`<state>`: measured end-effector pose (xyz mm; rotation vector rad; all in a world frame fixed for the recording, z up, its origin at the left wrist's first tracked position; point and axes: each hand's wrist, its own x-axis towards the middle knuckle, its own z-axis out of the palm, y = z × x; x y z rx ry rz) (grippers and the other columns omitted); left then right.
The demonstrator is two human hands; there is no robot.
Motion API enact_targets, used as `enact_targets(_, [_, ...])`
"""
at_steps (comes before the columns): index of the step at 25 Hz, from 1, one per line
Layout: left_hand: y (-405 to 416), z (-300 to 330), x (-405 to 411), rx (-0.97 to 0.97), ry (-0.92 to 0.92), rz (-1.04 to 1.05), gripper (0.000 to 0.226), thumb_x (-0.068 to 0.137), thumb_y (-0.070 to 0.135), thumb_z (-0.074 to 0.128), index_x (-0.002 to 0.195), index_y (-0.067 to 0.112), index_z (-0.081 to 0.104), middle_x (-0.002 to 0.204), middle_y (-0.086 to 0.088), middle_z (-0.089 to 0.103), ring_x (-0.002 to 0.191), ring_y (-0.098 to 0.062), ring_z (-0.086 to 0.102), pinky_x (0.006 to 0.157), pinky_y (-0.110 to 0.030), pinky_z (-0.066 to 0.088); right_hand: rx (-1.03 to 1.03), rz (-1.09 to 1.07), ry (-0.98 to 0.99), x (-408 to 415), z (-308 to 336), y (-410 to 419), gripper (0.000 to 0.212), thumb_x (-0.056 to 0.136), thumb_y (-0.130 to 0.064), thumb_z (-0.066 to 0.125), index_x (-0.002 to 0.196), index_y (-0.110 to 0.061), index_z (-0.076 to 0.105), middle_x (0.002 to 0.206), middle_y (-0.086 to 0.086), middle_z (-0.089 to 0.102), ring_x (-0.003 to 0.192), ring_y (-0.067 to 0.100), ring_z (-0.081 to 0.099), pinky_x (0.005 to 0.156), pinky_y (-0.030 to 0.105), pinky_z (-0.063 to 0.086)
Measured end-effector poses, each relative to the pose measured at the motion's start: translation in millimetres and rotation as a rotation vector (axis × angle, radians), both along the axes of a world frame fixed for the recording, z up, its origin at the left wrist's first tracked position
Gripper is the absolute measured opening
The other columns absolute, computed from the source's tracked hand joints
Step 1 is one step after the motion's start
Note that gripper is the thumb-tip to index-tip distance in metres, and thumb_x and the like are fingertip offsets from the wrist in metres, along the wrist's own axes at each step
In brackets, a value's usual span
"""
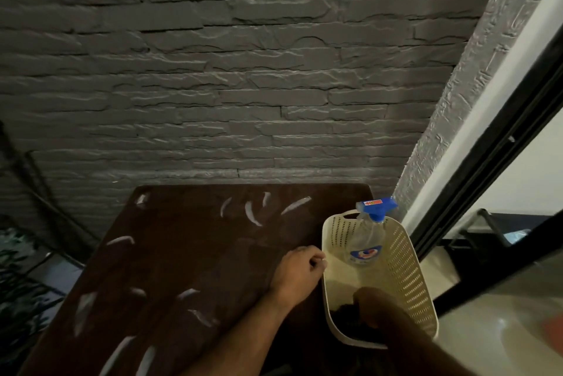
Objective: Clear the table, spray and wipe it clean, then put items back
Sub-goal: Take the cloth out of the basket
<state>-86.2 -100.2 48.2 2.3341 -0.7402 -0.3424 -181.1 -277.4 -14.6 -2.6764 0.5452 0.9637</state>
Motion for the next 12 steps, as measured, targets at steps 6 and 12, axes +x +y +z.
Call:
enact_targets(6, [-11, -1, 3, -0.098, 0.162, 0.083, 0.02, 0.089, 0.043, 0.061, 0.1, 0.028, 0.069, 0.096, 0.013, 0.072, 0.074, 0.01, 0.058, 0.069, -0.011, 0.049, 0.44, -0.368, -0.167, 16, 62, -30, 0.019, 0.093, -0.018, 0.058, 0.112, -0.017, 0.057, 0.107, 0.006, 0.065, 0.092, 0.017, 0.065, 0.074, 0.026, 0.054])
enact_targets(12, [-37, 10, -14, -0.359, 0.793, 0.1, 0.047, 0.085, 0.068, 0.053, 0.115, 0.034, 0.061, 0.108, 0.006, 0.069, 0.1, -0.011, 0.065, 0.078, -0.037, 0.059, 0.834, -0.579, -0.44, 26, 120, -25, 0.019, 0.092, -0.025, 0.059, 0.106, -0.013, 0.063, 0.098, 0.012, 0.072, 0.084, 0.025, 0.072, 0.069, 0.032, 0.06])
